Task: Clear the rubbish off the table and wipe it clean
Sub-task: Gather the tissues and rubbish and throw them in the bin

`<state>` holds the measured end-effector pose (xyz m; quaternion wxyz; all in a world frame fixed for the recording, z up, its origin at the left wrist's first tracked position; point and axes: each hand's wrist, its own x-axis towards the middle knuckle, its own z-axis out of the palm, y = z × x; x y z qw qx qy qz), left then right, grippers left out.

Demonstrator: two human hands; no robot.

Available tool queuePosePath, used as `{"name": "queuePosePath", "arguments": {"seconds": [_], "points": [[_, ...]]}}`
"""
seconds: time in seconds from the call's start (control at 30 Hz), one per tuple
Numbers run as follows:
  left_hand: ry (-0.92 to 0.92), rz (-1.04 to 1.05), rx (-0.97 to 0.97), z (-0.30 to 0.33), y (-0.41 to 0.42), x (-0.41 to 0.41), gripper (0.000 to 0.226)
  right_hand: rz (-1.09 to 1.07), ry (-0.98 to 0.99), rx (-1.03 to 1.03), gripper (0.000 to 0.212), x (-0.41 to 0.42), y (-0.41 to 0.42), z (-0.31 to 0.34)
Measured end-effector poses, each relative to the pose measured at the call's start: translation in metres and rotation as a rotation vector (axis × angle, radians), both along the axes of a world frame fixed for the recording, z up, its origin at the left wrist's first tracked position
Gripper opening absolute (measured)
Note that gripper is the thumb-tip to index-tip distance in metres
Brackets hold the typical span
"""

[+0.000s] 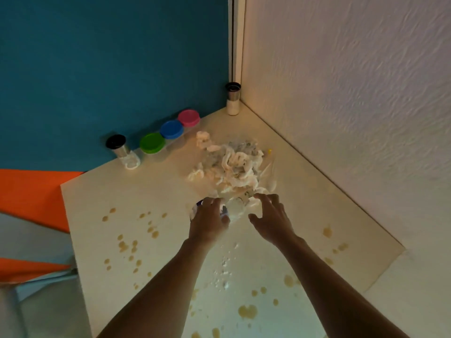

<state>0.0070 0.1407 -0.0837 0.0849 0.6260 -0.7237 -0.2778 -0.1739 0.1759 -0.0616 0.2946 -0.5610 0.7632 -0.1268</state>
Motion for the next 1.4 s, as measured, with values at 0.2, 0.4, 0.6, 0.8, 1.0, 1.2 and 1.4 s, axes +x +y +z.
{"name": "queuePosePath", "arguments": {"seconds": [0.2,0.4,0.6,0.8,1.0,1.2,1.4], "points": [[-0.090,-0.011,-0.055,0.013,-0.052,-0.043,0.057,0.065,0.004,-0.062,0.069,-0.025,-0.055,-0.007],[-0.206,0.003,0.043,0.022,-0.112,-0.065,0.088,0.225,0.073,-0.098,0.091,-0.042,-0.118,-0.014],[-0.278,-0.137,0.211,0.015,-0.151,-0.084,0.131,0.398,-0.100,0.116,0.103,-0.066,-0.178,-0.013],[-0.237,-0.070,0.183,-0.011,-0.134,-0.091,0.098,0.390,-0.133,0.094,0.092,-0.070,-0.219,-0.022],[-0.152,0.024,-0.026,-0.025,-0.112,-0.087,0.073,0.563,-0.018,0.096,0.090,-0.045,-0.242,-0.021],[0.003,0.075,-0.248,-0.028,-0.082,-0.060,0.055,0.594,0.033,0.203,0.069,-0.037,-0.251,-0.035],[-0.036,0.380,-0.212,-0.022,-0.076,-0.029,0.044,0.440,0.117,0.151,0.068,-0.027,-0.247,-0.046]]}}
